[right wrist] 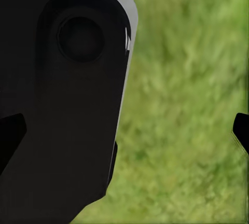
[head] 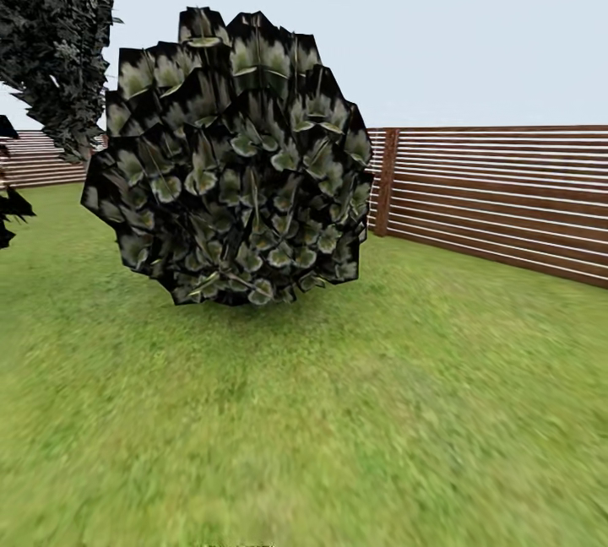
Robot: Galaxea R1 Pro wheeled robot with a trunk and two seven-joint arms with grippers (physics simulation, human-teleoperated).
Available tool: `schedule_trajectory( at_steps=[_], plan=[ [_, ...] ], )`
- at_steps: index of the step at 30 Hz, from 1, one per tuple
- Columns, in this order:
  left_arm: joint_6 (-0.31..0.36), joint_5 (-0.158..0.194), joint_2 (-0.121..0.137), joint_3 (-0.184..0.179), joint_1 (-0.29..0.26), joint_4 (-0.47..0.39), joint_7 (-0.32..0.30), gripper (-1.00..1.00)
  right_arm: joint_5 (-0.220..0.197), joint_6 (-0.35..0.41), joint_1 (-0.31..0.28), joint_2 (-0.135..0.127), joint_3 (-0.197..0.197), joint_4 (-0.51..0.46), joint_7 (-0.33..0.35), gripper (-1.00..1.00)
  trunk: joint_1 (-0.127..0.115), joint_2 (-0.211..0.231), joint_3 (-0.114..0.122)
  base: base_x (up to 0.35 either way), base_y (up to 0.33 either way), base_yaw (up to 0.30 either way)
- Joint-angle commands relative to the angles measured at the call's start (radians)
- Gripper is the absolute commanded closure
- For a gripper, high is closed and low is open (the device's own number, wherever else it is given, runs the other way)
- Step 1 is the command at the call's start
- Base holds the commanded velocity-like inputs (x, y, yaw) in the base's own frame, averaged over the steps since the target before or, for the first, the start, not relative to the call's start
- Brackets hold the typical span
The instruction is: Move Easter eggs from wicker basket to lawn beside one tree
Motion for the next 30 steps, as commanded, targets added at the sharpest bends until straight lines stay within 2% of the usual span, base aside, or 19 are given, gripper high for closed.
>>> schedule_trajectory(
  at_steps=[1,30],
  plan=[
    [0.000,-0.001,0.000,0.000,0.000,-0.002,0.000,-1.00,0.008,0.000,0.001,0.000,0.002,-0.002,-0.003,-1.00,0.000,0.000,-0.001,0.000,0.000,0.300],
    [0.001,-0.002,0.000,-0.001,0.000,-0.002,0.000,-1.00,0.009,0.000,0.001,0.002,0.002,-0.002,-0.003,-1.00,0.000,0.000,-0.001,0.000,0.000,0.300]
  ],
)
